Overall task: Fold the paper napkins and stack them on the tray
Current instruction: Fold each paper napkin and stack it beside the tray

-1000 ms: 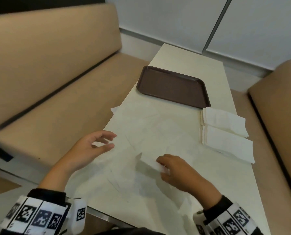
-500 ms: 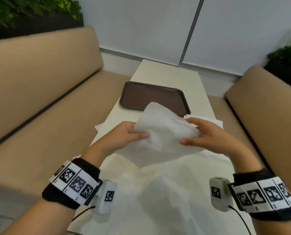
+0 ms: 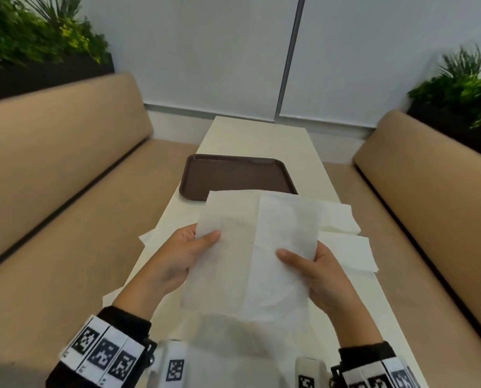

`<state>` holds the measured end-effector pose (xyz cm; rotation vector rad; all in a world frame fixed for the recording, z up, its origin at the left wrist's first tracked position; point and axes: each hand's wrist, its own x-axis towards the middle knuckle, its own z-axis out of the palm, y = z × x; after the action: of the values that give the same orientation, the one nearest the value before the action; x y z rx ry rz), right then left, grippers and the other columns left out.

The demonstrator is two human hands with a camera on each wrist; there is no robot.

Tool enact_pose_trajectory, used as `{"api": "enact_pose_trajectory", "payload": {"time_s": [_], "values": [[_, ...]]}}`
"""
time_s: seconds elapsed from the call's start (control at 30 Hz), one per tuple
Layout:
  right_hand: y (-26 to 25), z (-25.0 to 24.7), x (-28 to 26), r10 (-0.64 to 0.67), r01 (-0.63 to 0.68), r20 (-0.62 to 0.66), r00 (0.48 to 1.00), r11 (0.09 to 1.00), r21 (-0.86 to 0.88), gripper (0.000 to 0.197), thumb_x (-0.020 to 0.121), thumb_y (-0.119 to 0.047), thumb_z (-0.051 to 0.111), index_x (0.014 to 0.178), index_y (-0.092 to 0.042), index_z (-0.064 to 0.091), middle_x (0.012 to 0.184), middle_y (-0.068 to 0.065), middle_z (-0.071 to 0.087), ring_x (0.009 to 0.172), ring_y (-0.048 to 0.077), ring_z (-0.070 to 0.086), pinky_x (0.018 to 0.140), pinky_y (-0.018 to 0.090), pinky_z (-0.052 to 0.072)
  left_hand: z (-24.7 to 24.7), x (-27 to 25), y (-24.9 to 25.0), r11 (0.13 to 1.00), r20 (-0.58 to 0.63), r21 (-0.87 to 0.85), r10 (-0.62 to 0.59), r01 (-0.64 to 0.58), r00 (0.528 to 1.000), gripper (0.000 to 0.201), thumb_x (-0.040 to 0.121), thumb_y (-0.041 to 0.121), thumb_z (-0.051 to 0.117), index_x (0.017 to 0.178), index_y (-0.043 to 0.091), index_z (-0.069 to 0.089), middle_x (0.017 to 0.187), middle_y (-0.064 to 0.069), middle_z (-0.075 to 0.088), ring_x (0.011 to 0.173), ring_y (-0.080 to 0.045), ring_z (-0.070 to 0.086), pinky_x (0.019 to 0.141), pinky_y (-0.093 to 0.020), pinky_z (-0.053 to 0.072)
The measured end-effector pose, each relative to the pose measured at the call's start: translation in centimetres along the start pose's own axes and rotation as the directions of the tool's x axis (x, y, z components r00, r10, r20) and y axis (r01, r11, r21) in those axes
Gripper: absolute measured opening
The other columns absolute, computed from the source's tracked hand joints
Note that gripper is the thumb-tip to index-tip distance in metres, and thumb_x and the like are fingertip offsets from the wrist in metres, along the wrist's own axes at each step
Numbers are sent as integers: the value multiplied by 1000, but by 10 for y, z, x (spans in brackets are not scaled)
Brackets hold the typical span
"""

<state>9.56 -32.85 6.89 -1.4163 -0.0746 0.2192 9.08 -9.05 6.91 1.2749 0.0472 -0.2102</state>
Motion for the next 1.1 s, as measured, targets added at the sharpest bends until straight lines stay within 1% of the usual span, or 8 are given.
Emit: {"api": "enact_pose_trajectory", "payload": {"time_s": [0.13,0.23,0.4,0.53,0.67,0.87,1.0,1.1], "values": [[-8,-8,-5,-104,79,-121,987,978,-195,49,72,-20,79,117,-23,59,102,0,74,90,19,72,77,36,59,-9,-6,3,989,44,116,85,-89,995,89,54,33,89,128,42,41,106,-11,72,96,-22,70,72,-26,57],[-7,-13,-5,-140,105,-156,978,971,-215,61,69,-19,81,120,-32,50,89,4,75,81,19,73,66,28,57,-9,-11,6,964,20,190,186,-186,982,87,67,16,80,127,57,32,92,-20,73,87,-27,71,78,-32,57],[-14,-23,-12,-201,195,-15,979,965,-177,60,69,-13,75,122,-31,52,88,12,74,86,24,72,76,29,57,-9,-16,12,918,47,288,270,-272,962,34,63,27,84,94,31,70,86,-6,74,79,-20,70,66,-20,54],[-16,-29,-15,-267,264,25,963,929,-258,37,68,-18,75,103,-29,71,85,20,68,85,31,66,83,35,56,-11,-19,14,899,25,319,308,-300,951,43,48,50,85,81,24,76,86,-2,75,75,-10,70,63,-14,51],[-14,-32,-18,-317,291,-15,948,890,-351,22,70,-20,75,88,-31,77,89,2,74,88,18,68,75,18,54,-8,-20,15,899,16,325,307,-295,952,20,61,19,77,80,25,78,86,0,76,76,-8,70,64,-12,51],[-14,-31,-20,-344,269,-92,934,851,-451,15,77,-11,75,80,-26,75,78,-17,72,75,8,64,62,9,48,-7,-19,14,863,-13,396,346,-313,938,18,65,15,75,81,24,77,84,4,76,76,-3,68,68,-9,48],[-13,-30,-20,-384,294,-111,917,836,-464,12,78,-12,75,76,-24,74,83,-13,70,80,2,61,64,10,46,-4,-19,14,830,-24,450,381,-330,924,21,76,5,72,77,25,77,82,5,75,74,0,66,66,-7,46],[-15,-34,-20,-392,247,-106,914,743,-622,11,77,-25,76,75,-36,73,95,-14,56,97,3,51,79,14,39,-2,-18,16,773,-29,533,424,-345,905,8,73,21,73,74,28,76,92,5,63,81,5,56,70,-6,42]]}}
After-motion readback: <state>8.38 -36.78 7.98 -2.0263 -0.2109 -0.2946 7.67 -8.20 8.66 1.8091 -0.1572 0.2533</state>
